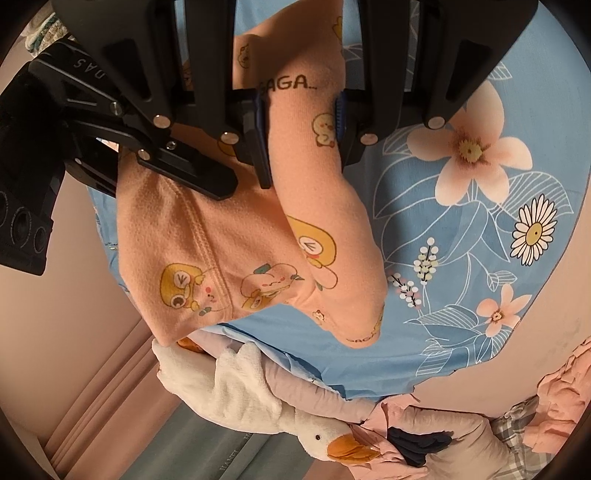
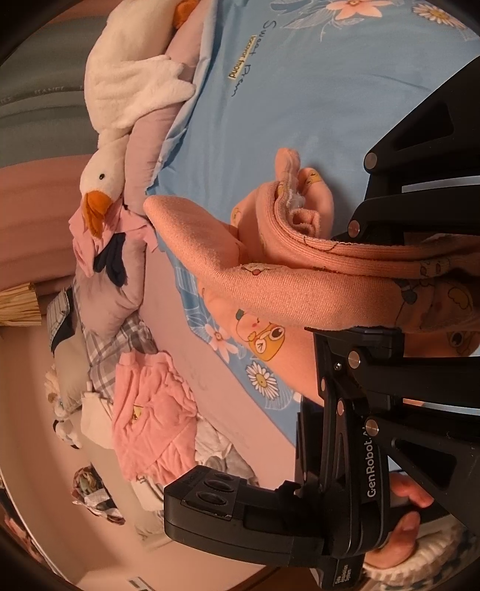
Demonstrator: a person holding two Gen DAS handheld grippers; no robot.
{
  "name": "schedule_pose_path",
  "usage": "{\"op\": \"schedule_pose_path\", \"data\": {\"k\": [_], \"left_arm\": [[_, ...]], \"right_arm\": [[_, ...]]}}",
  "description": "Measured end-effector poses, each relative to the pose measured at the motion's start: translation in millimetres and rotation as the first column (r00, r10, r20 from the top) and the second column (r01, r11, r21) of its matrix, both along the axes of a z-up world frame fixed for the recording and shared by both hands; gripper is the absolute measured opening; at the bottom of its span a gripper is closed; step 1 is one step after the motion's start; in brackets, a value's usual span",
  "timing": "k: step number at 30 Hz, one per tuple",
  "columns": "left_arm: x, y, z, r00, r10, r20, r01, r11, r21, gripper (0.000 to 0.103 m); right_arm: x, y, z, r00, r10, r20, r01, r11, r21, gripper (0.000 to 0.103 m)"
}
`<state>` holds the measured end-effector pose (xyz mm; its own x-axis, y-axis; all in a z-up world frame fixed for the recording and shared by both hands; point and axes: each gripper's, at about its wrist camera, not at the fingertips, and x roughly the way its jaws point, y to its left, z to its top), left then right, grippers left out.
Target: Fold small clothes
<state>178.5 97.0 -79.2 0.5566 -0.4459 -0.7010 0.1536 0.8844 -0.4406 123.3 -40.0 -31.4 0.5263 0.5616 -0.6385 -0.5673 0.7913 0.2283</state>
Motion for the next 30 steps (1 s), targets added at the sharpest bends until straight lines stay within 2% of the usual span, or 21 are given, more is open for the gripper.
{"op": "schedule_pose_path", "data": {"k": [30], "left_arm": [[22.1,11.7,-0.3,1.0,0.008,0.02,-0.008,1.0,0.023,0.026]], "right_arm": [[21.3,4.5,-2.7,1.0,0.004,0.022,-0.004,1.0,0.017,0.027]]}}
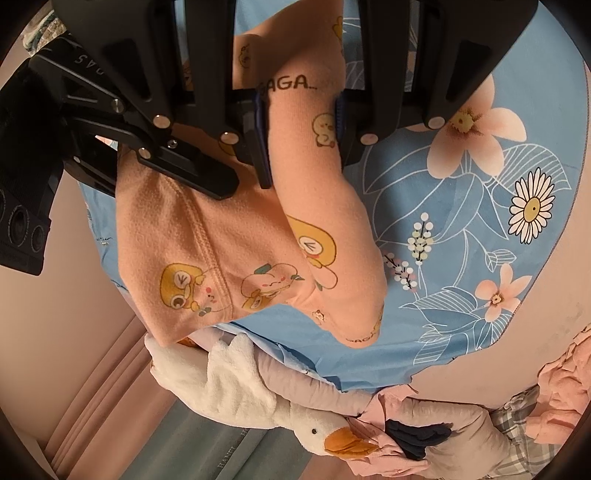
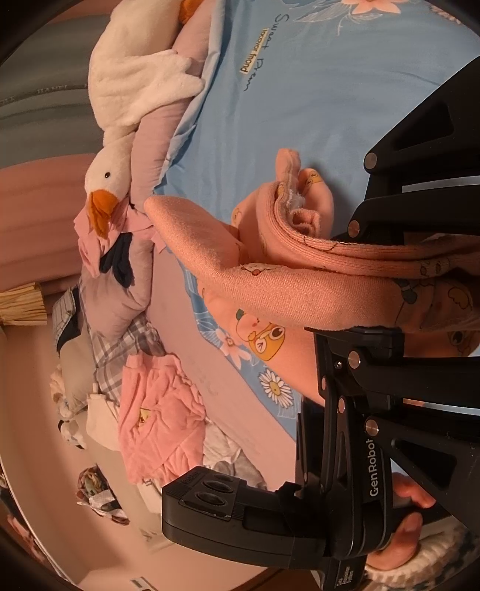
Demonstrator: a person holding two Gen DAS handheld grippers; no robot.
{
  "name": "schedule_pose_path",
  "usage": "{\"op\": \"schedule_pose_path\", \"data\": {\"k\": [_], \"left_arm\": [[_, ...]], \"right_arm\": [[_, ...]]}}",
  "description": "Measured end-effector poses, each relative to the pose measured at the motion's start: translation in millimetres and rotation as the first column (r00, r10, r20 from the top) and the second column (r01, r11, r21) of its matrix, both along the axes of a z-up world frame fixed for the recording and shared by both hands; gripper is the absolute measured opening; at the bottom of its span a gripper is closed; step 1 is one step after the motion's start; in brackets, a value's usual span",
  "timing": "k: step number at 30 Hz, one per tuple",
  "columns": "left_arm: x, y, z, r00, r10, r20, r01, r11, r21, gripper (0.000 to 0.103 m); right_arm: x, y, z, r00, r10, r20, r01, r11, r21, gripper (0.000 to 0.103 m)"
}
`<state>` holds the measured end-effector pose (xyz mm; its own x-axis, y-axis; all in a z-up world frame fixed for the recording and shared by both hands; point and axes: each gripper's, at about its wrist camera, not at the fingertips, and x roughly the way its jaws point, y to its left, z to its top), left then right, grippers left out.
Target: Fold small clothes
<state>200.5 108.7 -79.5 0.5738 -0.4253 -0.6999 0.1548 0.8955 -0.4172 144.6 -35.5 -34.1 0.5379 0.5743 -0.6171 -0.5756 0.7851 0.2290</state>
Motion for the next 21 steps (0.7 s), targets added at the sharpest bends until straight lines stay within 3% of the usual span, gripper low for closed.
{"op": "schedule_pose_path", "data": {"k": [21], "left_arm": [[8.3,-3.7,-15.7,0.999,0.011,-0.043,-0.01,1.0,0.024,0.026]], "right_arm": [[8.5,2.3,-18.9,0.999,-0.001,-0.043,0.001,1.0,0.016,0.027]]}}
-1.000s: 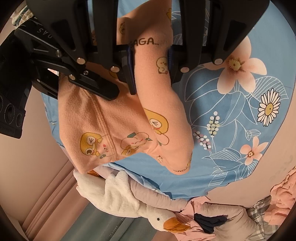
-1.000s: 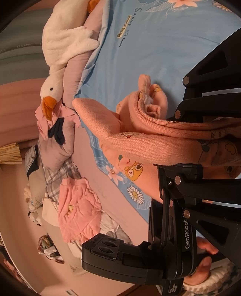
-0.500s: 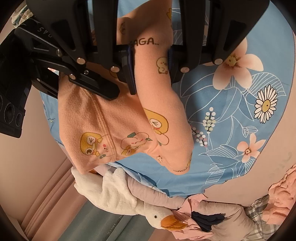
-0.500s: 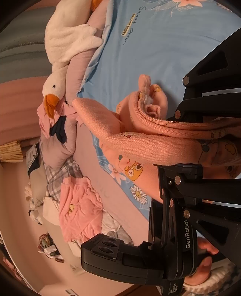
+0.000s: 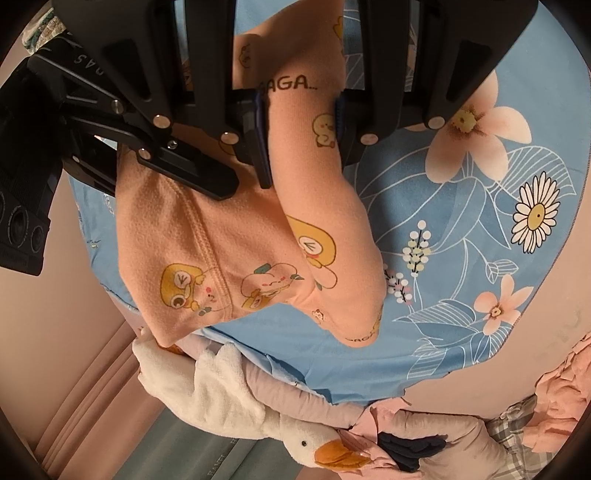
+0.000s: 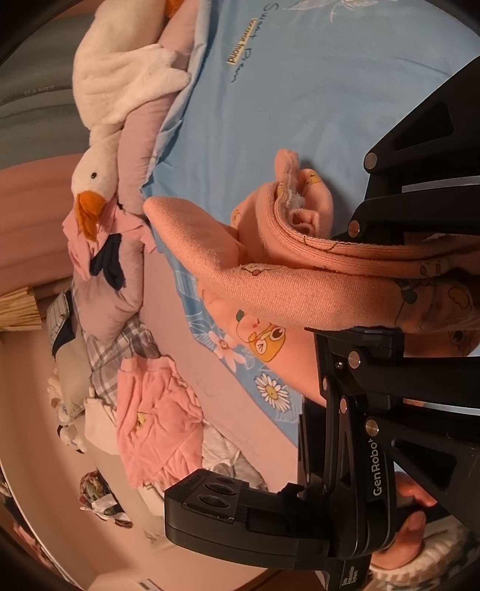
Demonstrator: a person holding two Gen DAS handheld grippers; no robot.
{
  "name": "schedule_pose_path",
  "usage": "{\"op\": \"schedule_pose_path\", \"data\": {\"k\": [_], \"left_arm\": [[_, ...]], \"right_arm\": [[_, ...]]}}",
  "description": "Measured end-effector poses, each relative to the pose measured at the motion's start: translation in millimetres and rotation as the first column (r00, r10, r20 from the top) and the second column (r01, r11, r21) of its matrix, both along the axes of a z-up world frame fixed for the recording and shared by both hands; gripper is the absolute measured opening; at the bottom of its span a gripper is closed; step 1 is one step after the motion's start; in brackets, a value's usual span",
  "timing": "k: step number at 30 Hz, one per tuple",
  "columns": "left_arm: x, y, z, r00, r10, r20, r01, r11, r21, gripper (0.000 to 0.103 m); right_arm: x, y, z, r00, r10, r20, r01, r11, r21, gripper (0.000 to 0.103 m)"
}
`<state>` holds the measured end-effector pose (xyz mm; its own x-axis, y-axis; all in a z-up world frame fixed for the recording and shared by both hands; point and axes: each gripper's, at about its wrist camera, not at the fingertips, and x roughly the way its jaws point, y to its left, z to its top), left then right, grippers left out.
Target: Fold small clothes
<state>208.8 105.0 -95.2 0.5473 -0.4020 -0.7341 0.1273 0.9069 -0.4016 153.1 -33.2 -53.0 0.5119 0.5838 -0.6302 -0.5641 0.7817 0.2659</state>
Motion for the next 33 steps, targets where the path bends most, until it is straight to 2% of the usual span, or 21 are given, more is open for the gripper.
{"op": "schedule_pose_path", "data": {"k": [26,33], "left_arm": [[8.6,-2.6,-20.7,0.997,0.005,-0.079,-0.003,1.0,0.017,0.027],[9.5,-4.5,-25.1,0.995,0.007,-0.095,-0.005,1.0,0.023,0.027]], "right_arm": [[9.1,-5.4,-21.0,0.996,-0.005,-0.092,0.008,1.0,0.03,0.027],[14.3,-12.1,-29.4,0.99,-0.018,-0.139,0.025,0.998,0.05,0.027]]}}
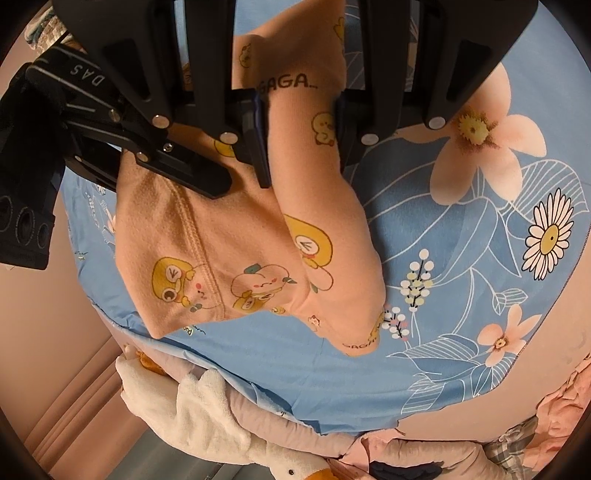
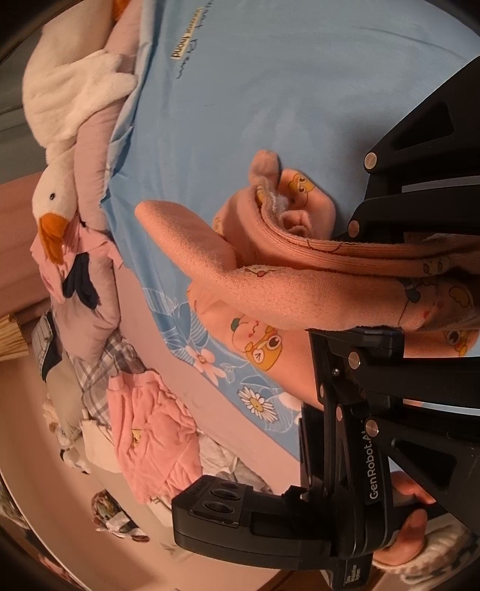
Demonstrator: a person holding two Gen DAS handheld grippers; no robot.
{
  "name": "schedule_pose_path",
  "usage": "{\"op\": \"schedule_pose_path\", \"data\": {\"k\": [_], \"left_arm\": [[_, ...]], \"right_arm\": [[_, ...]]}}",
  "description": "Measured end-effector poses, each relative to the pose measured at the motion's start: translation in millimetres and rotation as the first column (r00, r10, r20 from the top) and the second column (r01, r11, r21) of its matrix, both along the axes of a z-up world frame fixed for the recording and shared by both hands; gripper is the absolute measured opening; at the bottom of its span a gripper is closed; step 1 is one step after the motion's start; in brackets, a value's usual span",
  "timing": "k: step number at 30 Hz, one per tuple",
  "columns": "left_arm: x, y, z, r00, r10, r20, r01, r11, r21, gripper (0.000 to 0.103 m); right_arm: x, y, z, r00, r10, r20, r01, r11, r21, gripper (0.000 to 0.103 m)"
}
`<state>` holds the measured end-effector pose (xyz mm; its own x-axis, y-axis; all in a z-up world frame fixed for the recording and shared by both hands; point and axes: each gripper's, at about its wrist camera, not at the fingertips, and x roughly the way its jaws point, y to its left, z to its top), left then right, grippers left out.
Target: Fold small clothes
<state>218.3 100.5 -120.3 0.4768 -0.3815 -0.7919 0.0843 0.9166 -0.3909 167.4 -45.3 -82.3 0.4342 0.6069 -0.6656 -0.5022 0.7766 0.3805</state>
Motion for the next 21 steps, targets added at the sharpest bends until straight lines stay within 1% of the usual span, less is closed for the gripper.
{"op": "schedule_pose_path", "data": {"k": [8,9,14,15,19,21], "left_arm": [[-0.5,-0.6,-2.4,1.0,0.003,-0.008,-0.002,1.0,0.0,0.028],[-0.4,-0.3,-2.6,1.0,0.002,-0.009,-0.002,1.0,0.0,0.028],[-0.2,-0.5,-3.5,1.0,0.007,-0.014,-0.007,1.0,-0.002,0.029],[-0.1,-0.3,-3.6,1.0,0.007,-0.015,-0.007,1.0,-0.002,0.029],[1.0,-0.3,-4.6,1.0,0.009,-0.018,-0.009,1.0,0.0,0.03],[1.3,-0.5,-5.4,1.0,0.01,-0.02,-0.01,1.0,0.0,0.031]], "right_arm": [[5.7,-13.2,-11.7,0.997,-0.025,-0.077,0.029,0.998,0.048,0.027],[6.1,-16.2,-14.4,0.995,-0.033,-0.098,0.039,0.997,0.063,0.027],[6.5,-21.9,-18.9,0.99,-0.048,-0.129,0.059,0.995,0.083,0.027],[7.8,-26.0,-22.1,0.986,-0.06,-0.153,0.075,0.993,0.095,0.027],[10.9,-31.4,-29.0,0.978,-0.082,-0.19,0.103,0.99,0.101,0.027],[11.1,-32.4,-30.1,0.977,-0.085,-0.195,0.107,0.989,0.103,0.027]]}}
